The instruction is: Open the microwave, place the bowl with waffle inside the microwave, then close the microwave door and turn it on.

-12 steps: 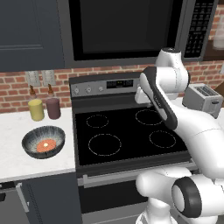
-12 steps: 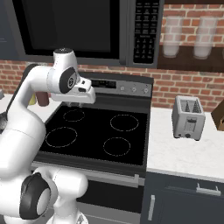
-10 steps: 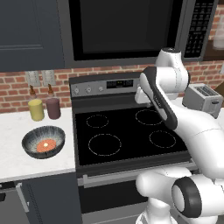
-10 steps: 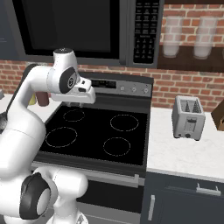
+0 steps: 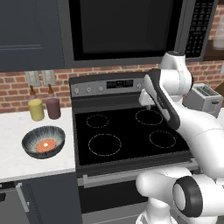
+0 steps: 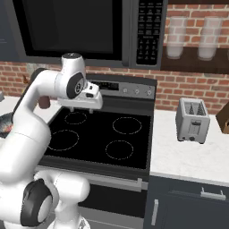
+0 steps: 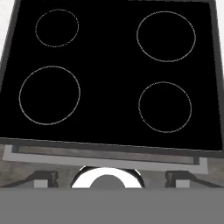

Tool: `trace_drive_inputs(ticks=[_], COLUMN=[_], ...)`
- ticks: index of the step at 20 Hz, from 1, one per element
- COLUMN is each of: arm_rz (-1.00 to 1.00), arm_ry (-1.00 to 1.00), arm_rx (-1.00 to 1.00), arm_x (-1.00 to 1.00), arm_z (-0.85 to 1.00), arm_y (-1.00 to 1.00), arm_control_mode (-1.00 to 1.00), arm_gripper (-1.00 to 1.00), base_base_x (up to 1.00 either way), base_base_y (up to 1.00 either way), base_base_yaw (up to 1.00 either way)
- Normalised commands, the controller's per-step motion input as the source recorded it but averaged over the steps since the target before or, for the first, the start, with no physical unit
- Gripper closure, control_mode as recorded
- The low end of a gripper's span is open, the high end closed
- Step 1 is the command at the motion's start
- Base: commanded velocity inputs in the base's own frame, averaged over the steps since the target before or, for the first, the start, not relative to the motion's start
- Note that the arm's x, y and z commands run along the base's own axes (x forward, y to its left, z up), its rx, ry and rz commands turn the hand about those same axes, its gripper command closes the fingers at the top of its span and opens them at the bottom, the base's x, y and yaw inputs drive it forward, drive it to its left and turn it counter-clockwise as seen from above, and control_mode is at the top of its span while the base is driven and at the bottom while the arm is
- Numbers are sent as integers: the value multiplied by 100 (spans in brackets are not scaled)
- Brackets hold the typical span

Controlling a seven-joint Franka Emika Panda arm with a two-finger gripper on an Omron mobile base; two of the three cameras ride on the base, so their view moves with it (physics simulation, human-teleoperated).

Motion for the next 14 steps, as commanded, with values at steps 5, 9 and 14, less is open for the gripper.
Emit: trace_drive_inputs(ticks=[5,9,14], arm_rz=[0,0,-9], arm_ry=[-67,-70,-46], arm_rx=[35,27,4], arm_x=[-18,-3,2], arm_z=[0,56,66], arm_y=[-98,-78,-29], arm_control_mode=[-100,-100,-100], arm_gripper=[-100,-100,-100], base_base_x=[0,0,0], base_base_y=[0,0,0], base_base_yaw=[0,0,0])
